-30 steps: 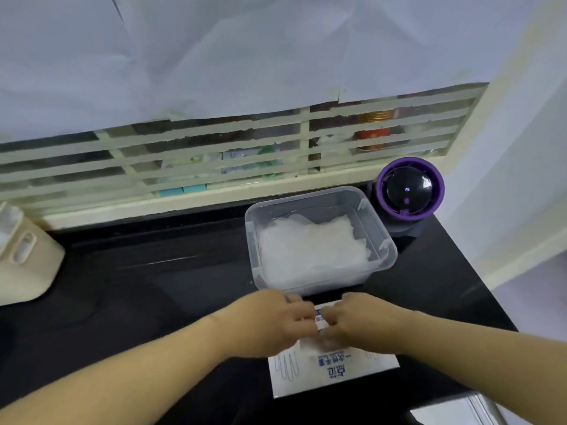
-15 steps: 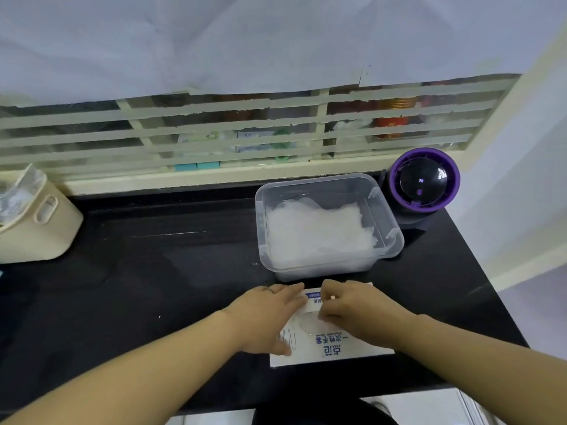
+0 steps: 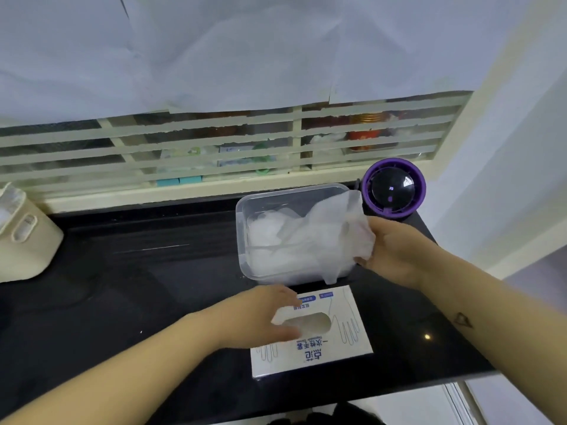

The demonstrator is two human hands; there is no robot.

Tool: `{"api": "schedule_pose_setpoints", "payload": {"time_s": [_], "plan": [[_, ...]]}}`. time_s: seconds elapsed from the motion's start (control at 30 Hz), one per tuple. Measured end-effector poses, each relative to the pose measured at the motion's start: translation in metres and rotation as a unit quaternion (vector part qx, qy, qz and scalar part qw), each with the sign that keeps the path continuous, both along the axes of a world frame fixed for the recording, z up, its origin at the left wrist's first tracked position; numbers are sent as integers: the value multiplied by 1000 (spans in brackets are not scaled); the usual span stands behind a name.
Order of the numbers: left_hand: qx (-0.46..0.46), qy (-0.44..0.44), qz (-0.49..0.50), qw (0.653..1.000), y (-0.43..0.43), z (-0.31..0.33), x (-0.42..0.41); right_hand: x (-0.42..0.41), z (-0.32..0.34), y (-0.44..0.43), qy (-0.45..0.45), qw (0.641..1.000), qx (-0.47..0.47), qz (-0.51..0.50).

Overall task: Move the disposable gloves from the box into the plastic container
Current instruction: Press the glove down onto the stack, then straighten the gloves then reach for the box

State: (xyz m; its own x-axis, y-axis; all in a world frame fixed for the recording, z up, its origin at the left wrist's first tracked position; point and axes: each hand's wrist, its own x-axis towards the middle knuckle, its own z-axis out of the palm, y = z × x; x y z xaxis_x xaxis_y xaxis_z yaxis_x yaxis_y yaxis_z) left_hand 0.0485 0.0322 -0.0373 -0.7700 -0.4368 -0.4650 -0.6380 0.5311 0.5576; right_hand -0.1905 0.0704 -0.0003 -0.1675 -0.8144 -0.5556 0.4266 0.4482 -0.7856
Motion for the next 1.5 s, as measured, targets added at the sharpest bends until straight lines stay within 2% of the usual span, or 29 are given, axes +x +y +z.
{"api": "schedule_pose_setpoints", "payload": {"time_s": [0.1,0.17,0.23,0.3,0.4,0.47,0.6,0.67,0.73,0.83,0.9,1.0,1.03,1.1,1.13,1.17,1.23,1.27,1.33,1.37,1.4,1.43,1.47,1.5], "plan": [[155,117,124,973,-6,20,-11,1,-4,9,-121,992,36,-22],[260,193,201,925,-9,28,-19,9,-3,13,-160,986,41,-22],[338,278,265,859,-13,37,-27,21,-1,16,-181,982,45,-12],[375,329,334,800,-18,42,-34,32,-3,17,-190,980,53,4],[417,352,416,727,-23,47,-42,42,-11,16,-181,981,57,44],[438,358,434,701,-26,49,-43,41,-15,16,-164,983,60,51],[452,387,426,682,-37,57,-38,21,-19,11,-162,986,37,25],[449,392,421,683,-44,56,-36,16,-12,8,-120,991,13,58],[457,391,416,683,-47,55,-37,19,-6,3,-36,996,-5,78],[472,385,406,681,-50,53,-41,27,-7,-6,100,993,-19,52],[467,380,419,679,-53,49,-43,25,-8,-13,153,988,-4,11],[437,404,482,643,-67,35,-42,14,-2,-22,202,979,12,-13],[403,423,522,622,-72,32,-40,11,2,-24,237,971,8,-7],[280,468,602,584,-82,30,-36,1,10,-31,315,949,-21,7],[197,485,622,583,-83,30,-32,-3,16,-35,350,936,-41,18],[103,497,616,603,-81,35,-30,-6,22,-38,378,923,-60,28],[-79,492,505,705,-73,49,-29,-7,36,-46,414,904,-95,57],[-122,470,426,763,-70,54,-31,-7,43,-50,425,896,-106,77],[-97,391,293,867,-72,65,-38,-5,58,-57,429,886,-118,130],[-57,364,259,893,-76,71,-43,-4,65,-59,427,882,-122,155],[-9,353,260,899,-83,73,-47,-3,70,-61,434,872,-132,182],[58,356,286,888,-92,77,-49,-3,74,-66,452,854,-149,212],[144,362,311,867,-98,79,-53,-3,77,-69,481,826,-165,243],[232,368,318,842,-105,80,-54,-2,80,-72,522,784,-188,278]]}}
